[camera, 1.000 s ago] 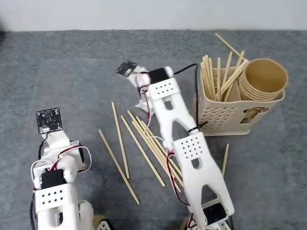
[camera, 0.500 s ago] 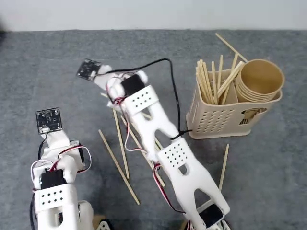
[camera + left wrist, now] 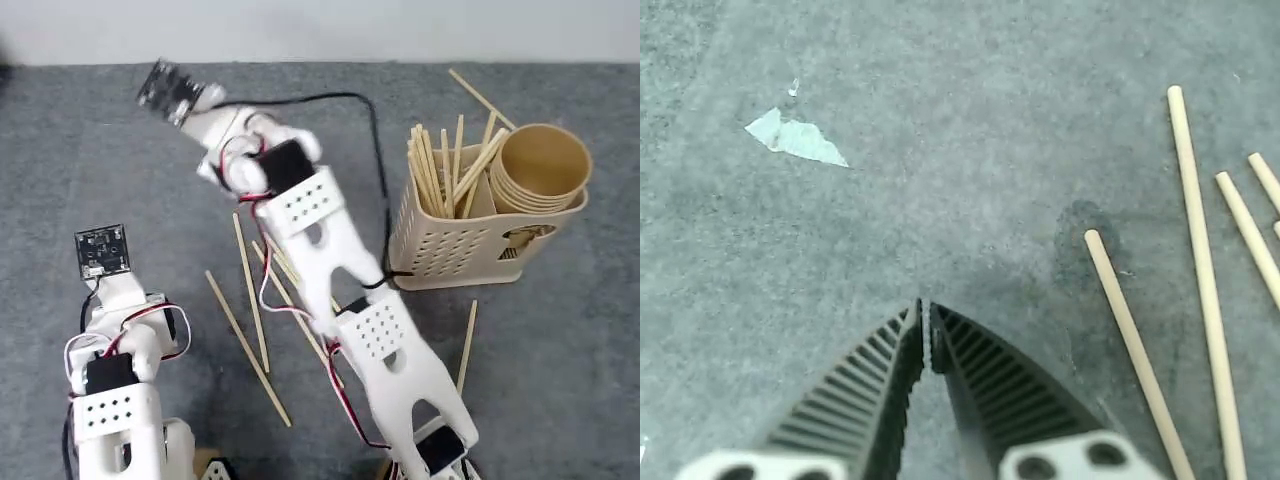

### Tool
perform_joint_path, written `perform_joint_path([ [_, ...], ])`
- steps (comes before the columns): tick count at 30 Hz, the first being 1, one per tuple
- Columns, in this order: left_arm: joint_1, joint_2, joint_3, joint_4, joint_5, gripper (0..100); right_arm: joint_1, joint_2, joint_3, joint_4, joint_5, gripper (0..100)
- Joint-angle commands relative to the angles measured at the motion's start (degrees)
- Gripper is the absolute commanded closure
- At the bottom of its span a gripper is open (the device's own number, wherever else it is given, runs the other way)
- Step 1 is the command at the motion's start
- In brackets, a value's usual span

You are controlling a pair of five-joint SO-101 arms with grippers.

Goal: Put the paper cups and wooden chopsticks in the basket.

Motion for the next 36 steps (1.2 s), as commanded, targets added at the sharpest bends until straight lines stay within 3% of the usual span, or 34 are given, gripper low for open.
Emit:
perform_joint_path([
  [1,0.09,-1.41,-0.22,-0.79,-0.62,99,1.89,-9.89,-2.73,-1.01,-1.32,98.9],
  [13,0.09,-1.76,0.22,-0.97,-0.62,99,7.08,-28.35,-2.64,6.20,-4.92,98.9],
  [29,0.09,-1.76,0.22,-0.88,-0.62,99,23.60,-44.44,-2.81,14.37,-5.19,98.9],
  [36,0.09,-1.76,0.22,-0.88,-0.62,99,27.91,-49.36,-2.81,18.59,-10.37,98.9],
])
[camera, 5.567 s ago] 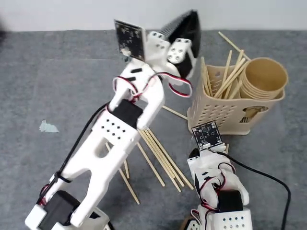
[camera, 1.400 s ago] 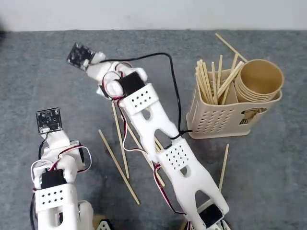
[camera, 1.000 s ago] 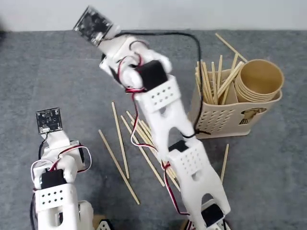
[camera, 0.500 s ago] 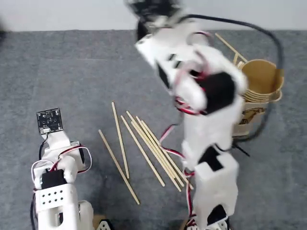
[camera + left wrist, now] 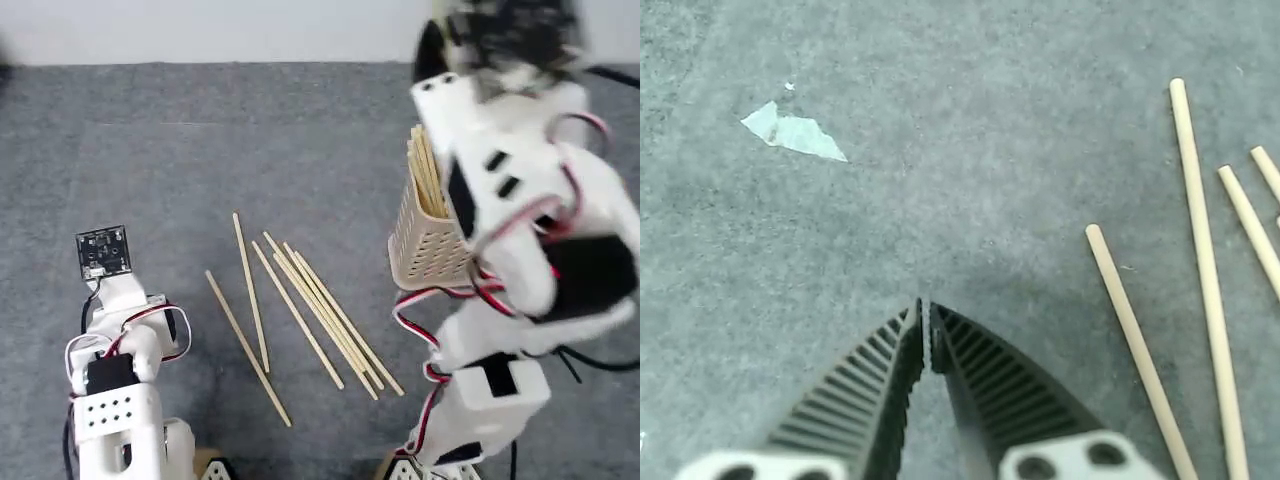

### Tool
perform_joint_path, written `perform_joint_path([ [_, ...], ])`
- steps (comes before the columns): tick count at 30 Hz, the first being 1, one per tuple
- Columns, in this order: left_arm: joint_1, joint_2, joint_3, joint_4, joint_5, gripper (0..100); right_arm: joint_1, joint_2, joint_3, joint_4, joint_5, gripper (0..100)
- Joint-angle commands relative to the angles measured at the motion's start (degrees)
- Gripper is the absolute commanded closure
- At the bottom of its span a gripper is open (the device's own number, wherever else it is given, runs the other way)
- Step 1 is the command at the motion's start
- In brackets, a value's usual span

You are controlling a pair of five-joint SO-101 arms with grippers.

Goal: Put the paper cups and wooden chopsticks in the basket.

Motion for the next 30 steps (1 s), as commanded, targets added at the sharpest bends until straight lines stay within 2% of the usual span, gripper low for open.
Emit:
perform_joint_path([
  [1,0.09,-1.67,-0.31,-0.88,-0.62,99,2.07,-3.65,-1.14,2.59,-1.41,98.9],
  [9,0.09,-1.67,-0.31,-0.79,-0.62,99,6.81,-6.55,5.63,2.77,-4.92,98.9],
  [18,0.09,-1.67,-0.22,-0.79,-0.62,99,4.70,-23.08,36.75,1.54,-5.10,98.9],
  [23,0.09,-1.67,-0.22,-0.79,-0.62,99,5.05,-25.36,47.47,-8.13,-5.10,98.9],
  [30,0.09,-1.67,-0.22,-0.79,-0.62,99,4.62,-25.19,50.99,-20.70,-6.24,98.9],
])
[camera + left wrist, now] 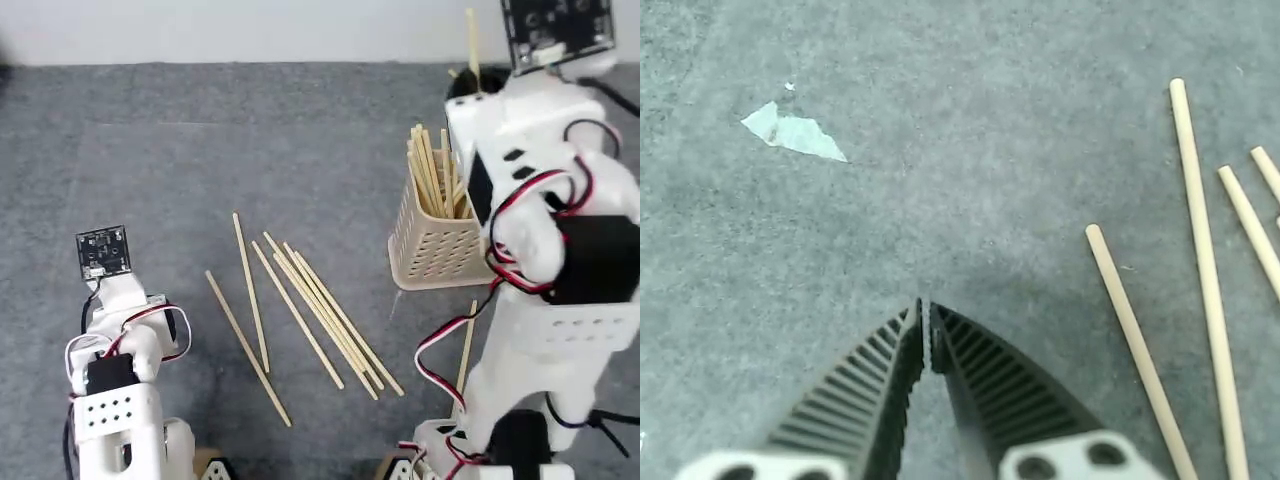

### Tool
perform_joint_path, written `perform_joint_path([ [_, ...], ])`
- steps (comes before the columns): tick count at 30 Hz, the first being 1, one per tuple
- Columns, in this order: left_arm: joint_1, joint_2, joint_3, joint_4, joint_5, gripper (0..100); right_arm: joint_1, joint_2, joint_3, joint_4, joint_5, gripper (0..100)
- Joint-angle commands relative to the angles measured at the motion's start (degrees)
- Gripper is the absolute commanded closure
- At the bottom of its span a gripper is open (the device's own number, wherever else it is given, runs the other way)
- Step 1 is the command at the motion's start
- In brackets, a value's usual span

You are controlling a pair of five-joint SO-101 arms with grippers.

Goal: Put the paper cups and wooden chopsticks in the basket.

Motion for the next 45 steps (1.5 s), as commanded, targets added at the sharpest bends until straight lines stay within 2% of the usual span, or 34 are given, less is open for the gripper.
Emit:
perform_joint_path([
  [1,0.09,-1.67,-0.22,-0.79,-0.62,99,-0.31,-1.63,1.23,-6.64,-2.90,98.9],
  [13,0.09,-1.67,-0.22,-0.79,-0.62,99,0.13,-2.33,20.13,-26.42,-4.57,98.9],
  [23,0.09,-1.67,-0.22,-0.79,-0.62,99,0.22,-4.62,30.86,-32.13,-4.57,98.9],
  [33,0.09,-1.67,-0.22,-0.79,-0.62,99,0.84,-25.10,64.35,-53.67,-3.96,98.6],
  [36,0.09,-1.67,-0.22,-0.79,-0.62,99,0.92,-26.33,67.08,-54.02,-3.96,96.8],
  [41,0.09,-1.67,-0.22,-0.79,-0.62,99,0.84,-27.03,67.43,-49.71,-4.04,79.1],
  [45,0.09,-1.67,-0.22,-0.79,-0.62,99,0.48,-27.65,61.19,-42.33,-3.96,77.9],
])
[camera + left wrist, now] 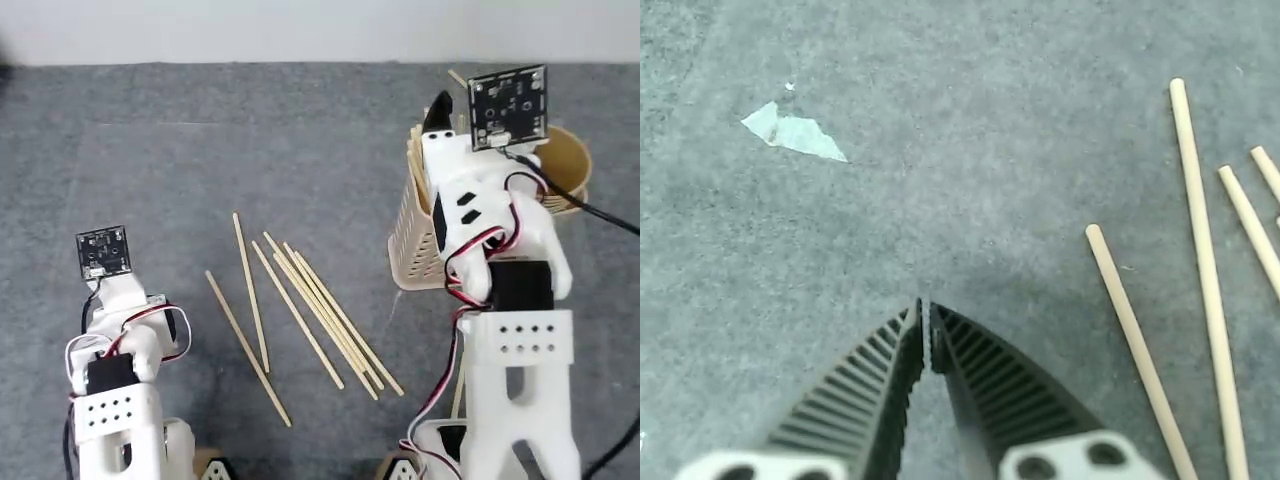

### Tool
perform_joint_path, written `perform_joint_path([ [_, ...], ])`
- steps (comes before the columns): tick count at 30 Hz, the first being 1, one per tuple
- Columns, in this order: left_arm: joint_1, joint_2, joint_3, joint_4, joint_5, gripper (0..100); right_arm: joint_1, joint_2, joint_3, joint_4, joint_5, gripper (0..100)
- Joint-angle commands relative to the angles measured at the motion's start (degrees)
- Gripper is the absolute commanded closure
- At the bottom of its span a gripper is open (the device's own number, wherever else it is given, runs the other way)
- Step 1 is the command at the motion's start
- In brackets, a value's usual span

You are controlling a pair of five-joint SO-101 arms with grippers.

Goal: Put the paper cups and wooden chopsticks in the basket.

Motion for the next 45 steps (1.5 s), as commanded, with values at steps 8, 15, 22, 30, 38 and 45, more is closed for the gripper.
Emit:
perform_joint_path([
  [8,0.09,-1.67,-0.22,-0.79,-0.62,99,-9.45,-2.42,-18.46,31.43,0.18,77.9],
  [15,0.09,-1.67,-0.22,-0.79,-0.62,99,-20.62,-2.24,-12.57,40.48,0.18,77.9],
  [22,0.00,-1.67,-0.22,-0.79,-0.62,99,-26.68,-2.15,5.80,31.34,0.18,77.9],
  [30,0.00,-1.67,-0.22,-0.79,-0.62,99,-28.53,-1.10,18.37,21.14,0.09,77.9],
  [38,0.00,-1.67,-0.22,-0.79,-0.62,99,-29.85,13.76,13.71,21.14,0.00,77.9],
  [45,0.00,-1.67,-0.22,-0.79,-0.70,99,-30.02,28.09,6.59,20.70,0.00,77.9],
])
